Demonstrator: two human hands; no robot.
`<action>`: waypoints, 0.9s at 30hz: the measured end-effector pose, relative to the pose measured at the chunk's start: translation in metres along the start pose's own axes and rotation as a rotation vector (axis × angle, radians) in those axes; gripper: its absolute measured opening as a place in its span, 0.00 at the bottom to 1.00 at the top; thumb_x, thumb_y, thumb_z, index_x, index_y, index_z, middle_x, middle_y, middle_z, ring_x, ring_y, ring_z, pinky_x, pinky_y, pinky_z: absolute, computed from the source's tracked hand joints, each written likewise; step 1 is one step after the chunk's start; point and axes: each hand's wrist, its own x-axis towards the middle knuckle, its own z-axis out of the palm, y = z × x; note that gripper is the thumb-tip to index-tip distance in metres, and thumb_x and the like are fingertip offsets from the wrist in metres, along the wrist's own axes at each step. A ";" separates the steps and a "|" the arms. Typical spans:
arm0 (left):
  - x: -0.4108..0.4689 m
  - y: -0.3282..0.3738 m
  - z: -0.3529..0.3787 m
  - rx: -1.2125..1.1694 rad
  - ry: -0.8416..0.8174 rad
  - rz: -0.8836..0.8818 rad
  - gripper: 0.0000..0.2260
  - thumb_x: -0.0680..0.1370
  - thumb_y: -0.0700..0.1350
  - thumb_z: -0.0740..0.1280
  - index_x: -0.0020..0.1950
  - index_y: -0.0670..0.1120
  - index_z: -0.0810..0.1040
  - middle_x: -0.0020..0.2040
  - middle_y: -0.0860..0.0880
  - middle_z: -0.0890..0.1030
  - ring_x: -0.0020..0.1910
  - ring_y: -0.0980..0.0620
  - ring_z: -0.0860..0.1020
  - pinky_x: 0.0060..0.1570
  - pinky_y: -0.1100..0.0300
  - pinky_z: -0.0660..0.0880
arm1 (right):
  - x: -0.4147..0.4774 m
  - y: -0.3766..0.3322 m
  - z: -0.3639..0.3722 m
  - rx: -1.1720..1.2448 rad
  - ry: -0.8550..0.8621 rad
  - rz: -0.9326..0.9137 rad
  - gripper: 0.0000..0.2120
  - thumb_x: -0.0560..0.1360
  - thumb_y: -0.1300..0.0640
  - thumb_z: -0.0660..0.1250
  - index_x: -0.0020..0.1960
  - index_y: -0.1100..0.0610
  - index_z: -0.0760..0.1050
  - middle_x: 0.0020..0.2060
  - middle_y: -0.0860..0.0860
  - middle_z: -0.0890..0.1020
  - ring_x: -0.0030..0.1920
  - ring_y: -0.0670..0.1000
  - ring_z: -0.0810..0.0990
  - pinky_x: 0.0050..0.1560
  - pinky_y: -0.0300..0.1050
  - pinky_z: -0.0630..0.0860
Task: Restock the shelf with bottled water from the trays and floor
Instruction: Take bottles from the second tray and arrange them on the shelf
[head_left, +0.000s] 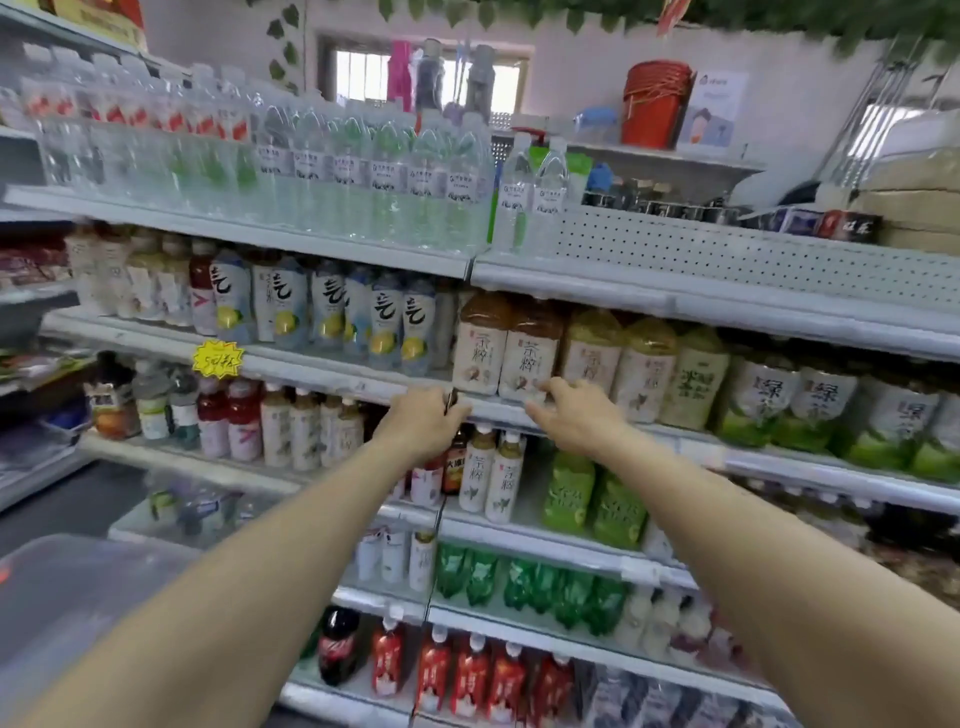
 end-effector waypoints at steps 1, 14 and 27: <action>-0.011 -0.007 0.009 0.001 -0.015 -0.012 0.20 0.81 0.60 0.58 0.48 0.44 0.76 0.51 0.43 0.81 0.52 0.40 0.77 0.50 0.48 0.76 | -0.006 0.003 0.014 0.022 -0.034 0.007 0.29 0.82 0.38 0.56 0.78 0.51 0.63 0.75 0.59 0.69 0.74 0.61 0.68 0.72 0.56 0.68; -0.063 -0.122 0.128 0.038 -0.349 -0.205 0.24 0.83 0.58 0.56 0.68 0.41 0.74 0.69 0.41 0.75 0.66 0.41 0.74 0.63 0.51 0.72 | -0.025 0.024 0.211 0.174 -0.378 0.195 0.30 0.83 0.39 0.57 0.79 0.54 0.61 0.74 0.59 0.69 0.70 0.61 0.72 0.66 0.52 0.72; -0.036 -0.255 0.274 -0.023 -0.661 -0.334 0.19 0.84 0.54 0.59 0.48 0.39 0.79 0.52 0.37 0.81 0.54 0.38 0.78 0.47 0.52 0.70 | -0.005 0.052 0.424 0.249 -0.639 0.441 0.28 0.84 0.43 0.58 0.75 0.61 0.66 0.71 0.63 0.73 0.70 0.62 0.72 0.65 0.51 0.71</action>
